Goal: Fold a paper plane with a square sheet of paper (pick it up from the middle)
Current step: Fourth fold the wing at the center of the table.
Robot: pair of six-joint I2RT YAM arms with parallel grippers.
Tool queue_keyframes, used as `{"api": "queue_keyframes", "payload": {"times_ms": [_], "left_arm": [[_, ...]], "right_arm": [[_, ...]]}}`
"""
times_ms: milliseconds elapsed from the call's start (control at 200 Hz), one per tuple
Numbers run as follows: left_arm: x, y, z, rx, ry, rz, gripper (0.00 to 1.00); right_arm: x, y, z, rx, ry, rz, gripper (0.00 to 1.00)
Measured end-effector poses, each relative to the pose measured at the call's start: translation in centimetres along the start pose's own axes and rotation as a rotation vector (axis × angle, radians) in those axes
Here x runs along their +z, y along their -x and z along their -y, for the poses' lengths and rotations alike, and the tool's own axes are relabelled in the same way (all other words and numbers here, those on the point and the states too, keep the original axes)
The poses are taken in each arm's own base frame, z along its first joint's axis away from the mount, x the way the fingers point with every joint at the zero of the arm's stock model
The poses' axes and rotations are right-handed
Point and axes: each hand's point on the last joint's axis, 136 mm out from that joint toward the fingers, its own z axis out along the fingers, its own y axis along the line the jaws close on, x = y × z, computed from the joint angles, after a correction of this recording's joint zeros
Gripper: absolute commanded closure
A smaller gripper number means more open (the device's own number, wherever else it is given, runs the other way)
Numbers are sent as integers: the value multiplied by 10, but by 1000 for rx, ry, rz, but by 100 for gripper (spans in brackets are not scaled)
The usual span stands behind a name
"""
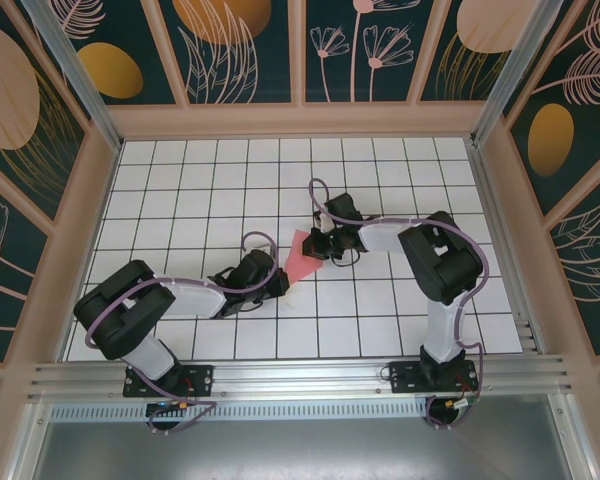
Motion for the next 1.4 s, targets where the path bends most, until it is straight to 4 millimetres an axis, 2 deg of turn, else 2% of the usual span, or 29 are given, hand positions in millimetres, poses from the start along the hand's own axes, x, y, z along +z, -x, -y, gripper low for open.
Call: {"api": "queue_keyframes", "payload": {"times_ms": [165, 240, 390, 691, 1011, 1176, 1401], "left_arm": [[0, 0, 1, 0, -4, -1, 100], [0, 0, 1, 0, -4, 0, 100], [0, 0, 1, 0, -4, -1, 100], [0, -1, 1, 0, -6, -3, 100], [1, -2, 2, 1, -19, -11, 100], [1, -3, 3, 5, -28, -10, 100], [1, -4, 4, 10, -34, -14, 100]], "right_arm": [[-1, -18, -24, -50, 28, -22, 96], [2, -28, -28, -60, 35, -41, 96], [6, -41, -24, -47, 27, -70, 96], [16, -46, -17, -37, 15, -96, 96], [14, -34, -10, -19, 41, -104, 96], [7, -10, 3, 13, 44, -65, 96], [-10, 34, 29, 59, -12, 46, 96]]}}
